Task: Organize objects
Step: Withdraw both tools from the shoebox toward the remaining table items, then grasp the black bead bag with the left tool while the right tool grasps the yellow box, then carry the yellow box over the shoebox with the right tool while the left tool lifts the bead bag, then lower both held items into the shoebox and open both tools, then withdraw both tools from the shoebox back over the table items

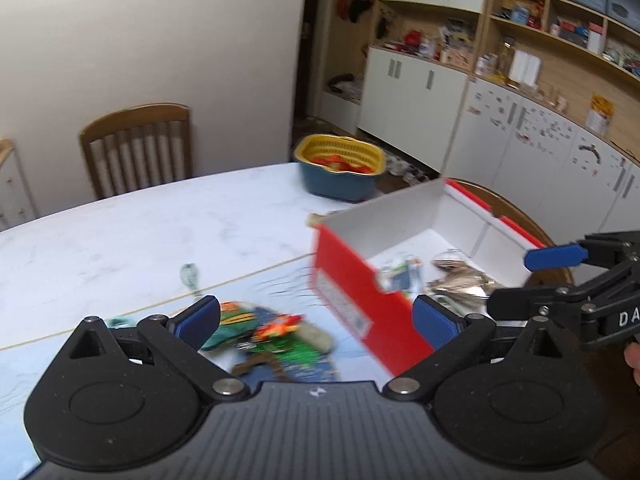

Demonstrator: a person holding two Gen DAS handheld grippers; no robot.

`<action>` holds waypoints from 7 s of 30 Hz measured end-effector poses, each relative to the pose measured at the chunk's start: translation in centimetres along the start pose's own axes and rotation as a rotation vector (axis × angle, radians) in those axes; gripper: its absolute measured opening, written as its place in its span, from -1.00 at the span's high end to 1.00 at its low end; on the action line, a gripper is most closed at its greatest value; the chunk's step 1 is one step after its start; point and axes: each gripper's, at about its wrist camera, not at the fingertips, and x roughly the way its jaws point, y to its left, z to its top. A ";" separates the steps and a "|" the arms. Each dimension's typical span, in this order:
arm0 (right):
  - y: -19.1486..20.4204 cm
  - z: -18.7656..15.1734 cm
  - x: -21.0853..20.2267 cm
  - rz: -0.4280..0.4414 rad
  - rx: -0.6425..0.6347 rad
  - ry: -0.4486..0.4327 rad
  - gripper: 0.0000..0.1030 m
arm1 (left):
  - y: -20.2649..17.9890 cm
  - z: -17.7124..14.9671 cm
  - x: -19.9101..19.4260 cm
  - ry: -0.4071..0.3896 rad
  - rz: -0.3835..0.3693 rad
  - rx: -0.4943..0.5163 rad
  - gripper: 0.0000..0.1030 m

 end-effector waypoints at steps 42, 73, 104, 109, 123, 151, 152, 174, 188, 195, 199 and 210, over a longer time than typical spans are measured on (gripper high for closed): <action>18.9 -8.5 13.7 0.186 -0.393 0.323 -0.31 | 16.1 -12.3 2.6 0.225 0.096 -0.129 -0.91; 17.6 -8.6 13.5 0.189 -0.344 0.321 0.46 | 14.0 -12.0 2.9 0.285 0.082 -0.129 0.29; 4.9 -1.7 3.0 0.154 -0.223 0.134 0.46 | 0.0 -1.7 0.1 0.135 0.016 -0.046 0.30; 0.8 -0.5 2.3 0.120 -0.184 0.107 0.46 | -3.6 -0.1 2.2 0.136 -0.012 -0.019 0.30; -11.0 2.2 3.0 -0.003 -0.060 0.115 0.46 | -11.4 3.6 10.1 0.205 -0.114 -0.023 0.30; -16.8 3.8 15.7 0.020 -0.029 0.354 0.45 | -16.2 3.2 24.0 0.458 -0.052 0.031 0.30; -16.7 3.8 15.9 0.022 -0.033 0.361 0.45 | -16.1 3.2 24.2 0.469 -0.045 0.030 0.30; -17.2 3.4 16.2 0.021 -0.030 0.419 0.34 | -15.8 3.4 24.6 0.491 -0.034 0.014 -0.06; -17.1 3.7 11.3 0.063 -0.011 0.335 0.24 | -16.0 4.0 20.7 0.384 -0.022 0.005 -0.12; -16.5 3.7 9.1 0.065 -0.011 0.290 0.18 | -15.6 4.0 17.8 0.327 -0.018 -0.001 -0.12; -15.9 3.5 7.7 0.069 -0.007 0.267 0.18 | -15.3 3.9 16.1 0.295 -0.013 -0.005 -0.12; -12.8 2.9 3.7 0.062 0.006 0.182 -0.07 | -12.7 3.2 10.2 0.204 -0.041 -0.003 -0.12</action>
